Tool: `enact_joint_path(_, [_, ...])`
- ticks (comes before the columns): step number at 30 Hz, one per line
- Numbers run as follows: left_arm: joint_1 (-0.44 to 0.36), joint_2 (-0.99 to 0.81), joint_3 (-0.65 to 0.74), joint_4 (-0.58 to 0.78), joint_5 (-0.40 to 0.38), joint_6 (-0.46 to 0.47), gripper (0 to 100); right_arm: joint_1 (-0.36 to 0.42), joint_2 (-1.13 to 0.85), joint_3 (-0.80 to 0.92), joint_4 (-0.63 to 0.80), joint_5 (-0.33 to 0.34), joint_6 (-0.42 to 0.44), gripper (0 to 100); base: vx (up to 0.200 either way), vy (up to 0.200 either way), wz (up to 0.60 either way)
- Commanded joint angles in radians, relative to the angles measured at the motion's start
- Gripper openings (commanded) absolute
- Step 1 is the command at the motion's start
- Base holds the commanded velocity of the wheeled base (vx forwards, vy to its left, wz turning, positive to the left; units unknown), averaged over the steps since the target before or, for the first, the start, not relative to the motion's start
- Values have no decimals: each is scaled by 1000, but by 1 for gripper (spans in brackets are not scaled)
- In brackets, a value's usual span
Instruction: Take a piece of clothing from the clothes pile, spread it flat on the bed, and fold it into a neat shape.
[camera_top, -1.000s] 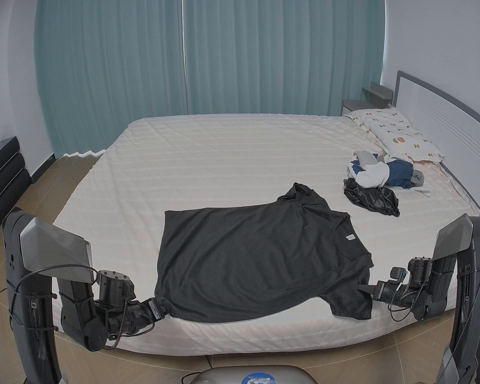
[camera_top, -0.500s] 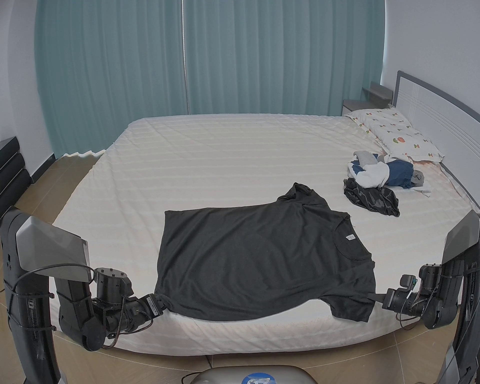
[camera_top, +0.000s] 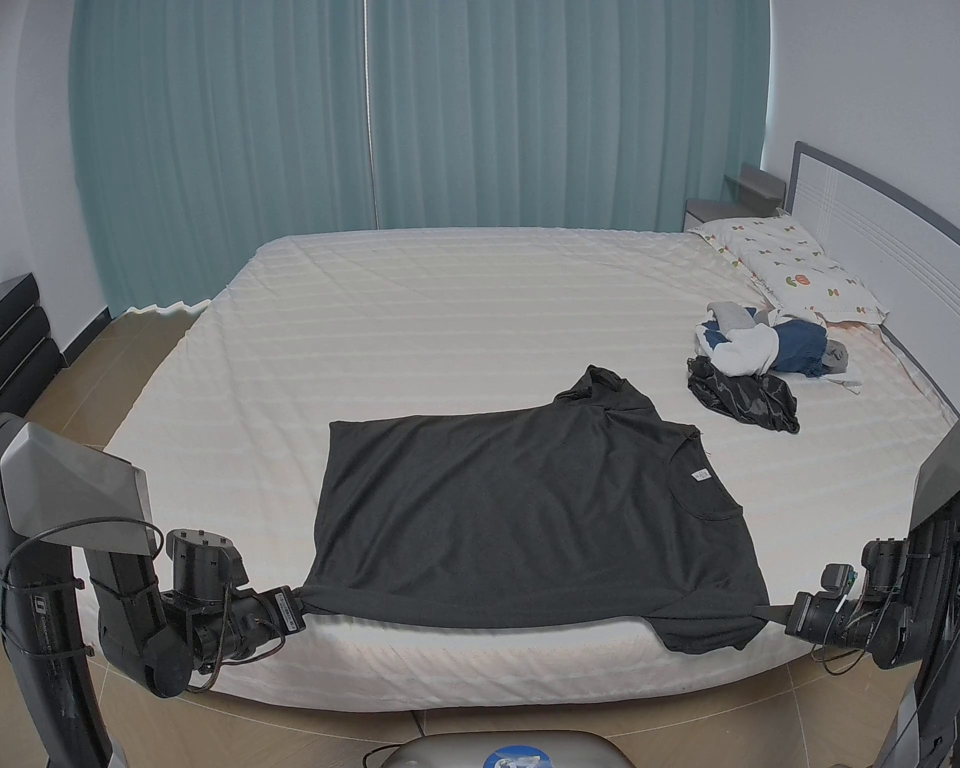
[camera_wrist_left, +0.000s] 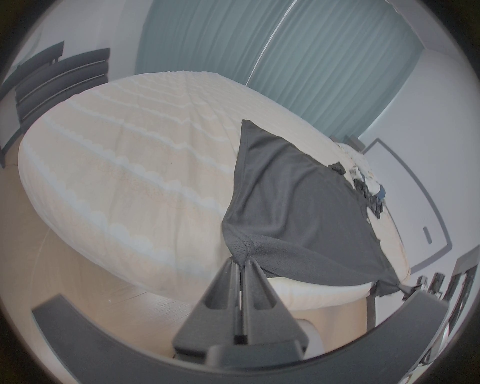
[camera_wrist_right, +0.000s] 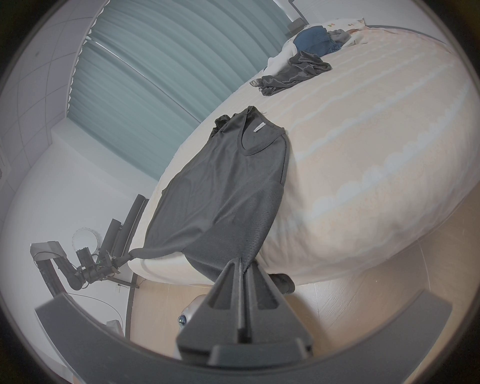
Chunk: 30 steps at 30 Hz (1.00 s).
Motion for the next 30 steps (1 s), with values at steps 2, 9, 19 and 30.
enact_joint_path(2, [-4,-16,14,47,2,44,0,-3,-11,44,-10,1,-16,0,0,0,0])
enact_joint_path(9, [6,-37,26,81,22,96,0,-27,-4,89,-6,1,-67,0,0,0,0])
enact_joint_path(19, [-4,-39,74,116,63,198,0,-43,0,89,67,1,-153,0,0,0,0])
enact_joint_path(30, [-50,-106,99,302,115,267,0,-80,-27,89,185,4,-269,0,0,0,0])
